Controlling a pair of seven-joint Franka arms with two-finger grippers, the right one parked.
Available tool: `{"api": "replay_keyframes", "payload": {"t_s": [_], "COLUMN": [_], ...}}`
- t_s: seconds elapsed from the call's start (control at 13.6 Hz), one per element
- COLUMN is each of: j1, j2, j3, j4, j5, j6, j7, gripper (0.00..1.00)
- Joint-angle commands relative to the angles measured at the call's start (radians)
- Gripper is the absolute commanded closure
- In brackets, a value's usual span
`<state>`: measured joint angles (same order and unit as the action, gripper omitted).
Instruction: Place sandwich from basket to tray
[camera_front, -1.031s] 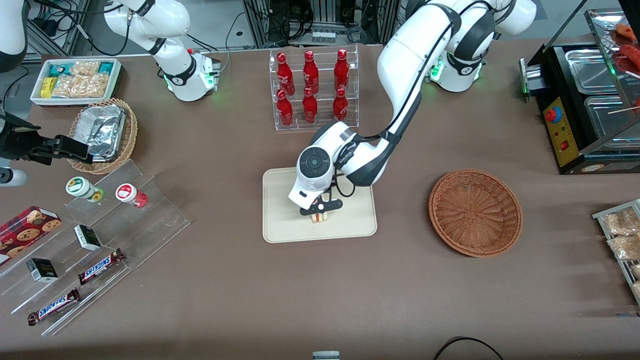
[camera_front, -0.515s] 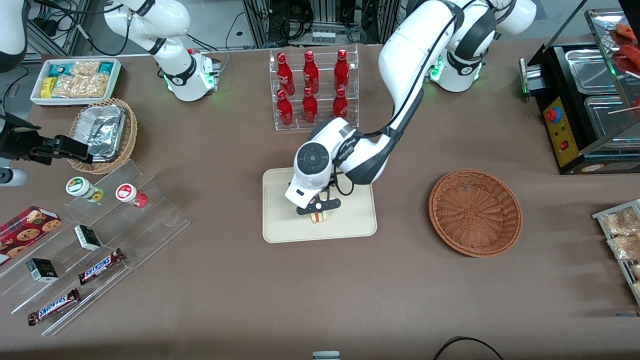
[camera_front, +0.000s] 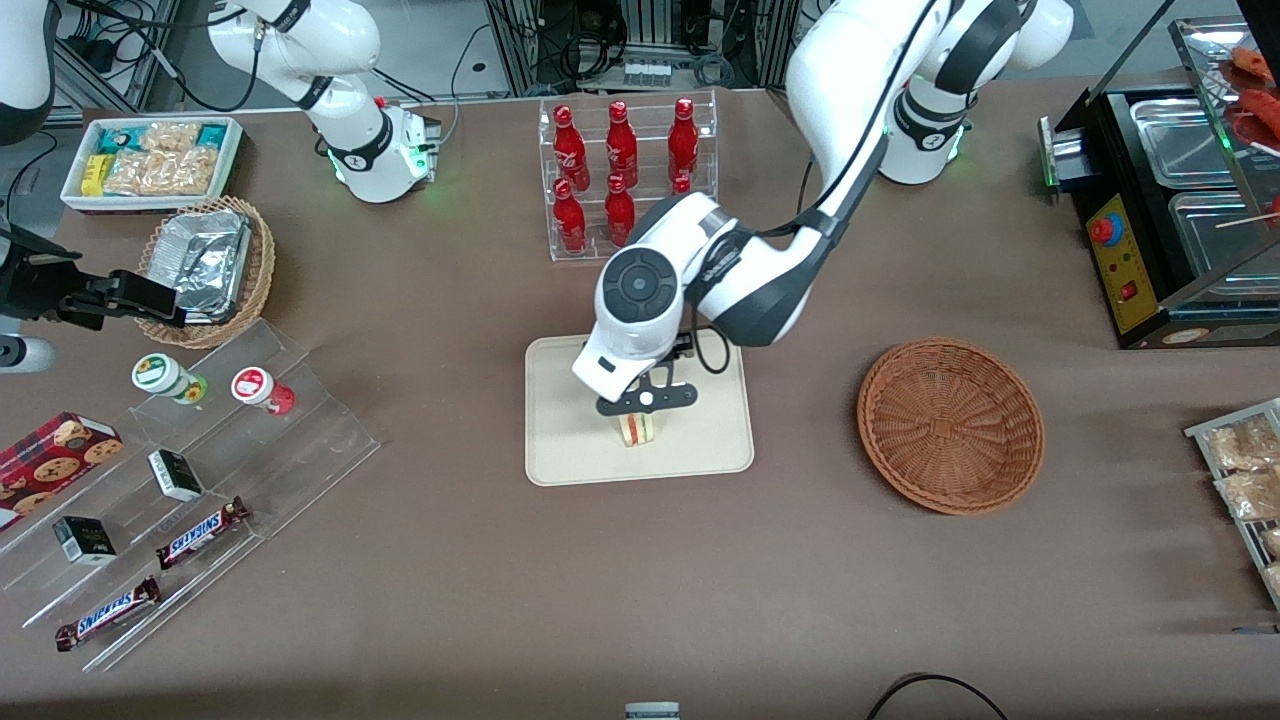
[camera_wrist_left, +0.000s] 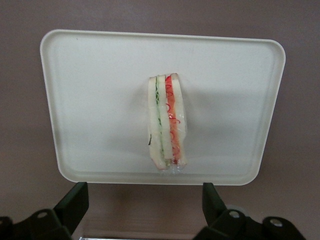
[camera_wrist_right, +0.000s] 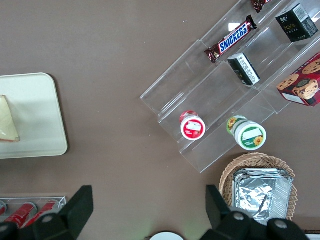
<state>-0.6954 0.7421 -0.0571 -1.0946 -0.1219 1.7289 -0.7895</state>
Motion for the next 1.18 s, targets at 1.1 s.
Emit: {"api": "replay_keyframes", "payload": {"t_s": [1.1], "j1": [0.43], "j2": [-0.472], "j3": [0.0], "j4": [-0.441], "j5": [0.131], "j6": [-0.15], "j7": [0.745], "gripper": [0.0]}}
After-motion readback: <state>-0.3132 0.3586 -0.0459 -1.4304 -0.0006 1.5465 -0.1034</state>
